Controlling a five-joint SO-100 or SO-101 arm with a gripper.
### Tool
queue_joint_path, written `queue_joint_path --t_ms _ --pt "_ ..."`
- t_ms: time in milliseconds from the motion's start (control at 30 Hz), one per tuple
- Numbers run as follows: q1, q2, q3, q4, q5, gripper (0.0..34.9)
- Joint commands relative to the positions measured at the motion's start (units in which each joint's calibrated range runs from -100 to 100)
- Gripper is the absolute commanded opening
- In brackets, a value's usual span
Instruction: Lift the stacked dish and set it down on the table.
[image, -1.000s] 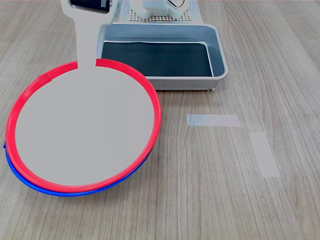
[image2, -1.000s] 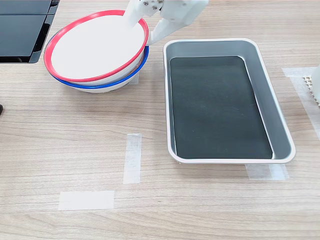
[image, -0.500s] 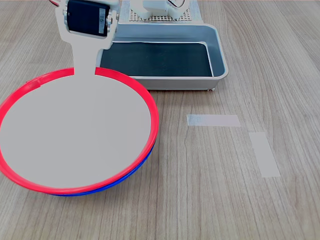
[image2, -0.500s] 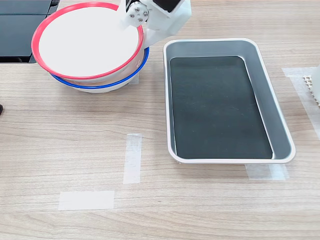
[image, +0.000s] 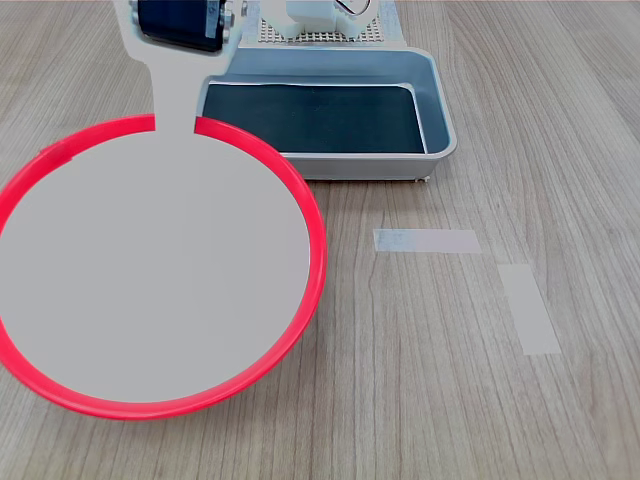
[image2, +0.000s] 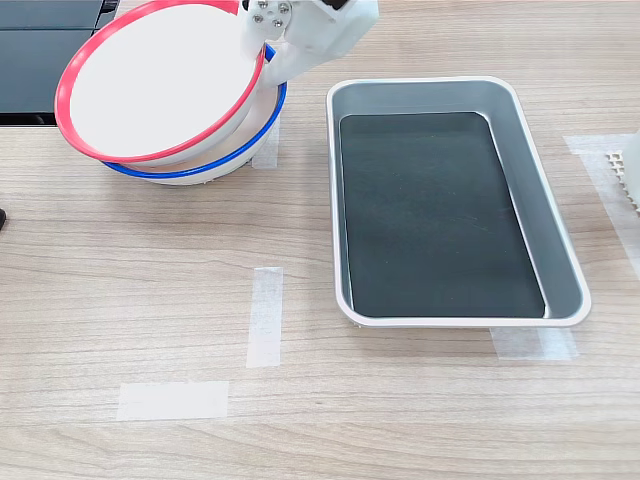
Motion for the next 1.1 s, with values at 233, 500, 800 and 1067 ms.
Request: queue_joint_path --t_ms 233,500,800,1067 --pt "-1.86 -11.21 -0.70 1.11 -0.49 0.0" --pt "-6.38 -11.81 -12.36 5.90 -4.20 0.0" --pt "-13.34 -11.21 -27.28 13.99 -7.52 0.0" --pt "-19.56 -11.73 -30.20 21.50 -9.33 0.0"
